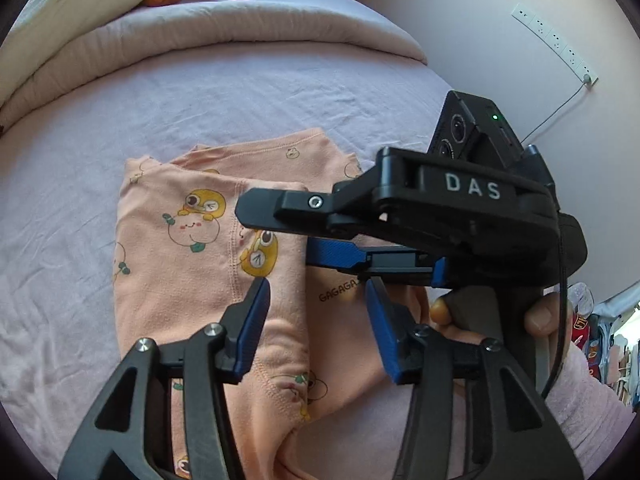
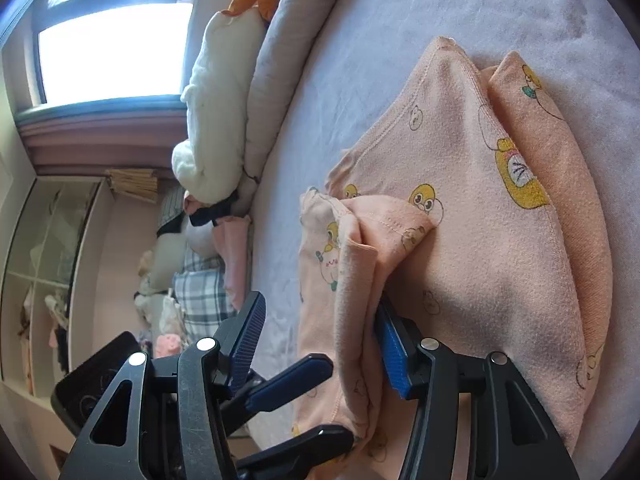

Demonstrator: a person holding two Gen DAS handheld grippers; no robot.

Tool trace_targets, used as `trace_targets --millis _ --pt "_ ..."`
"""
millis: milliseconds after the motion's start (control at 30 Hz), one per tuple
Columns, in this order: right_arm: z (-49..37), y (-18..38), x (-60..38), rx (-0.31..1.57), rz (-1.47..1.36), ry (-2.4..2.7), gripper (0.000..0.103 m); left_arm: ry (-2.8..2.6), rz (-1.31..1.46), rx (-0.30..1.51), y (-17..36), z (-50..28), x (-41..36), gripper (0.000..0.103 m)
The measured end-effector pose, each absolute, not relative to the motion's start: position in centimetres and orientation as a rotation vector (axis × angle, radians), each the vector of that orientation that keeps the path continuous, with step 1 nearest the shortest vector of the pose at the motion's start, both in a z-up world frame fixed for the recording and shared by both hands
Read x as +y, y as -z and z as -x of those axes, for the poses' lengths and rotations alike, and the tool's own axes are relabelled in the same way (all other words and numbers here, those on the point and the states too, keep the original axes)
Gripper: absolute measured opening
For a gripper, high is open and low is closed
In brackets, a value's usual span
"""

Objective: Fold small clothes

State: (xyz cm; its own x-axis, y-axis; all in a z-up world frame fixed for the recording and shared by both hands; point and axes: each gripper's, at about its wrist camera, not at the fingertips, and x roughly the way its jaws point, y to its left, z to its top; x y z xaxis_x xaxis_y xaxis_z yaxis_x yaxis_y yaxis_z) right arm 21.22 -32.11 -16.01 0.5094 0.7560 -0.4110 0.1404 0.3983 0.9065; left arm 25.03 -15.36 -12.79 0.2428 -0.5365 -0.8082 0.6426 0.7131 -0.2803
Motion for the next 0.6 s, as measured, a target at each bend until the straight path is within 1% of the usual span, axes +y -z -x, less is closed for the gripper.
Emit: trace_targets --millis 133,333,400,433,467,500,533,600 --pt "-21.4 15.6 -31.6 1.012 -1.051 -0.457 0.055 0.773 -0.017 1.074 12.7 -25.4 -11.9 0.049" --pt "-22.1 15.4 -30.3 1.052 -0.857 -0.378 0.055 0.681 0.139 1.092 13.8 -24.4 -4.7 0.050" --pt "-22.3 15.1 -29.9 1.040 -0.799 -0.347 0.047 0.630 0.158 1.102 14.2 -23.9 -2.6 0.050" --pt "-22.5 15.1 -29.7 1.037 -0.761 -0.329 0.037 0.610 0.169 1.111 14.5 -23.9 -1.6 0.050" --pt "-22.6 15.0 -29.4 1.038 -0.722 -0.312 0.021 0.594 0.183 1.118 14.6 -23.8 -0.9 0.050" --pt "-22.7 14.9 -29.1 1.040 -0.683 -0.298 0.012 0.582 0.197 1.123 14.8 -23.8 -0.2 0.050" --pt "-22.8 14.7 -28.9 1.044 -0.642 -0.289 0.010 0.576 0.211 1.126 15.0 -23.7 0.4 0.050" --pt "-22.8 13.3 -28.8 1.012 -0.584 -0.316 0.009 0.573 0.233 1.128 15.3 -23.5 1.1 0.052"
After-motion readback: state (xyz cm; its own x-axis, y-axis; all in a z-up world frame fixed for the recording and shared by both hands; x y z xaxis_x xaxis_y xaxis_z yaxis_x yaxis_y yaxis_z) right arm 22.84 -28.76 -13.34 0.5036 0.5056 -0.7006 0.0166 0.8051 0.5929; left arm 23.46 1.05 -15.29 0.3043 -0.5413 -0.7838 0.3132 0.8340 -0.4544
